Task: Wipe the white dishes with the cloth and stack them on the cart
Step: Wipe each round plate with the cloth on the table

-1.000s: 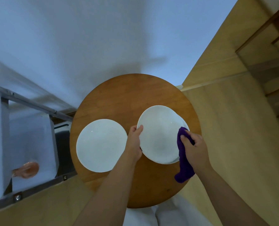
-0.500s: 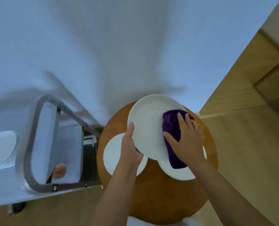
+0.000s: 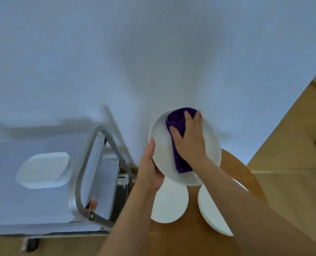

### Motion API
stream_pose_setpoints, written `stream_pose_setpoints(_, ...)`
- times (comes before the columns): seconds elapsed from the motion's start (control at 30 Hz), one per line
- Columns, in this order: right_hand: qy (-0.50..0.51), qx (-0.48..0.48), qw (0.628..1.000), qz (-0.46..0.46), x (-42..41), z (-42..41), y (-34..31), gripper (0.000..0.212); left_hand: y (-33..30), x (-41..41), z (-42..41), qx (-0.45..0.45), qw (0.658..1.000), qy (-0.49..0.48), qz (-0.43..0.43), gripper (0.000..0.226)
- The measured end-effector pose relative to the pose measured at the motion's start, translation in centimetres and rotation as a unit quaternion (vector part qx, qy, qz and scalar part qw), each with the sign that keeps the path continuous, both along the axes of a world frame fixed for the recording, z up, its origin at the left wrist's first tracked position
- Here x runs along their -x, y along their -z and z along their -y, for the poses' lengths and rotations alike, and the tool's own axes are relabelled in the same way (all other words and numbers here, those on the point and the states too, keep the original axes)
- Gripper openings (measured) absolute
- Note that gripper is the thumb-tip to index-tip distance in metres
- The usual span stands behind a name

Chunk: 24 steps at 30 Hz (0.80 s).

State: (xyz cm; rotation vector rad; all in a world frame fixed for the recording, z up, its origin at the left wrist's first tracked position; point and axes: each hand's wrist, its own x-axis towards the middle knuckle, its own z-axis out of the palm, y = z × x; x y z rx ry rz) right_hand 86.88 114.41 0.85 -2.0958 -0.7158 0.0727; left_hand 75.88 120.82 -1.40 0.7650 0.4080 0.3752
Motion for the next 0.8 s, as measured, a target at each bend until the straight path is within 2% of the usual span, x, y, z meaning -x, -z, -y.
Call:
stream_pose_setpoints(0.13, -0.095, -0.027, 0.994, 0.052, 2.8, -1.5, -0.9, 0.055, -0.4, 0.7, -1.0, -0.003, 0.999, -0.005, 0.041, 0.064)
stream_pose_setpoints(0.3, -0.212, -0.040, 0.970, 0.113, 6.9, -1.4, -0.8, 0.043, -0.3, 1.9, -1.9, 0.021, 0.995, -0.046, 0.084, 0.052)
stream_pose_setpoints(0.43, -0.294, 0.008, 0.949, 0.115, 7.1, 0.9, -0.6, 0.043, -0.7, 2.7, -2.1, 0.020, 0.996, -0.081, 0.038, 0.059)
stream_pose_setpoints(0.5, -0.318, 0.044, 0.938, 0.132, 6.9, 2.8, -0.1, 0.045, -1.1, 3.3, -2.2, 0.031, 0.998, -0.053, 0.029, 0.065)
stream_pose_setpoints(0.6, -0.292, 0.074, 0.938, 0.174, 6.0, 5.8, 0.4, 0.044, -2.5, 3.9, -2.3, 0.025, 0.995, 0.029, 0.088, 0.071)
stream_pose_setpoints(0.67, -0.241, 0.073, 0.941, 0.228, 4.6, 7.3, 0.4, 0.037, -3.8, 4.1, -2.2, 0.007, 0.984, 0.076, 0.164, 0.079)
stream_pose_setpoints(0.7, -0.218, 0.078, 0.941, 0.247, 3.9, 7.7, 0.3, 0.034, -3.9, 4.3, -1.9, 0.036, 0.975, 0.103, 0.193, 0.082)
stream_pose_setpoints(0.8, -0.152, 0.107, 0.949, 0.255, 2.5, 7.7, 0.5, 0.041, -4.3, 4.7, -2.0, 0.042, 0.973, 0.138, 0.181, 0.085)
